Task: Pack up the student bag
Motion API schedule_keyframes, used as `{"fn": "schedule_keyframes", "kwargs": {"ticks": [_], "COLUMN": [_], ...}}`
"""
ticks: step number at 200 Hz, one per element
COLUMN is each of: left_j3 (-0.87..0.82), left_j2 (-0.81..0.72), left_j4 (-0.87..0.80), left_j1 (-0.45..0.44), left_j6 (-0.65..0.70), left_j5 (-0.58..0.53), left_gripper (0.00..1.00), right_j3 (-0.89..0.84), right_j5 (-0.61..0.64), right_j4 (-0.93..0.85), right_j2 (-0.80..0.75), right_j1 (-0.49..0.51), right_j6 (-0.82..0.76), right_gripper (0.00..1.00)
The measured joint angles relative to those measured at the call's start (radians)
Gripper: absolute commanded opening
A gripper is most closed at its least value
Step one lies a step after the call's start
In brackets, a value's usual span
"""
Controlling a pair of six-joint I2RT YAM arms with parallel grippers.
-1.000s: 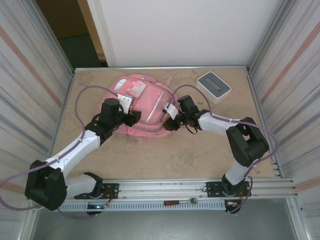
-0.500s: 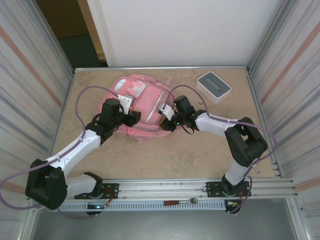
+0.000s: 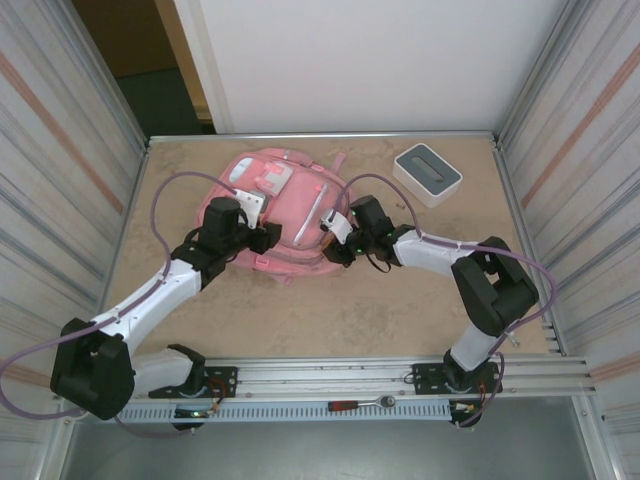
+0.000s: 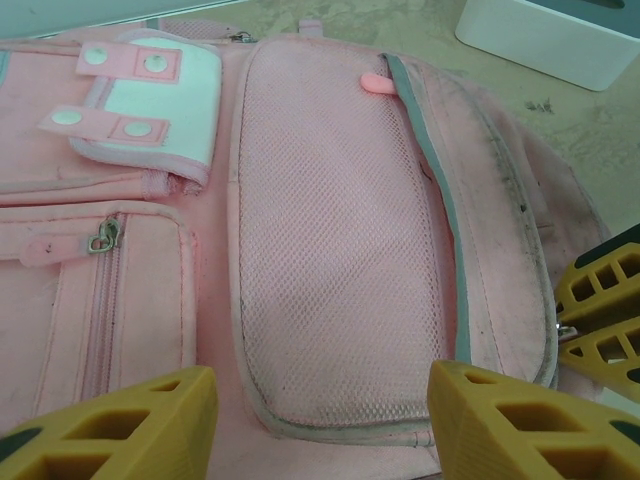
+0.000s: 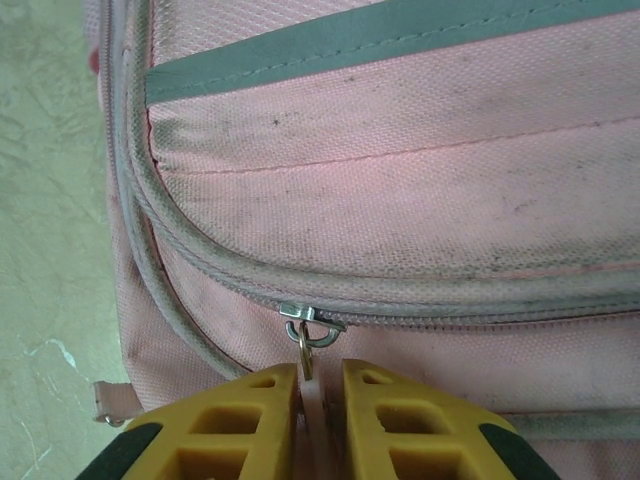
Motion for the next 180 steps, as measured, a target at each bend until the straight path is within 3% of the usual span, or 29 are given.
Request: {"fn": "schedule_keyframes", "kwargs": {"ticks": [27,65,121,180], "left_j3": [0.000,-0.025,-0.102,-0.066], "left_j2": [0.000,-0.018,-0.013,0.144], "left_j4": [0.002,0.047,0.159,0.188], "left_j1": [0.000,-0.039,-0.217,-0.230], "left_j6": [0.014,0.102,0.514,0.777], "left_j5": [0.013,0.031,0.025,0.010], "left_gripper": [0.58,0.58,0.60,0.58], "right_j3": [-0.003,-0.008,-0.049,-0.075], "right_j5": [-0.005,-0.015,-0.050,-0.095], "right_j4": [0.004,0.016,0.070,0.127], "right_j2": [-0.002,-0.014,-0.047,-0.061], "right_j1": [-0.003,-0.005,-0.014,-0.025], "right_j6": [0.021,0.054,0.159,0.231], "right_gripper": [0.00,0.00,0.00,0.00]}}
